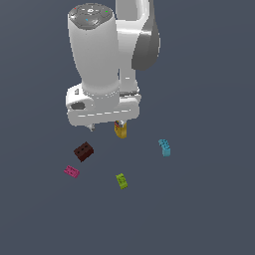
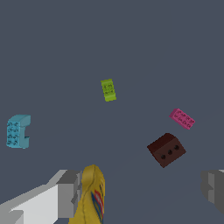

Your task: Pick up a designated object from a clutter of objects.

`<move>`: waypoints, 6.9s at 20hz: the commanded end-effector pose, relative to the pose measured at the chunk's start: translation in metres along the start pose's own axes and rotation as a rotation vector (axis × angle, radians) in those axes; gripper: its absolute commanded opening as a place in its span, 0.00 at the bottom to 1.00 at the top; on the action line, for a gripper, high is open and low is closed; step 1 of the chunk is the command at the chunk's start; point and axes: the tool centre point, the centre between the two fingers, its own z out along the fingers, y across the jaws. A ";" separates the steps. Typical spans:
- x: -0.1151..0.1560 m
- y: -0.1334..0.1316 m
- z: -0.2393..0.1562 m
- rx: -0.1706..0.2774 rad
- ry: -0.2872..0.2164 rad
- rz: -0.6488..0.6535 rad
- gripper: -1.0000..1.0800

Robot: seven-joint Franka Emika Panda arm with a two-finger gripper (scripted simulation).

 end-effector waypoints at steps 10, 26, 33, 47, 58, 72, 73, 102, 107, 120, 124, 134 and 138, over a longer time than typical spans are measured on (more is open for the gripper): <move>0.020 0.055 0.055 -0.019 -0.022 -0.269 0.96; 0.032 0.128 0.139 -0.002 -0.018 -0.636 0.96; 0.031 0.159 0.176 0.010 0.001 -0.784 0.96; 0.026 0.189 0.214 0.020 0.034 -0.932 0.96; 0.025 0.189 0.235 0.021 0.034 -0.934 0.96; 0.027 0.188 0.266 0.021 0.035 -0.937 0.00; 0.027 0.188 0.266 0.021 0.035 -0.937 0.00; 0.056 0.053 0.144 0.006 0.037 -0.939 0.00; 0.065 0.003 0.104 0.007 0.035 -0.939 0.00; 0.091 -0.123 0.000 0.014 0.034 -0.940 0.00; 0.099 -0.159 -0.031 0.017 0.035 -0.939 0.00; 0.119 -0.225 -0.089 0.020 0.035 -0.936 0.00; 0.123 -0.238 -0.099 0.020 0.035 -0.936 0.00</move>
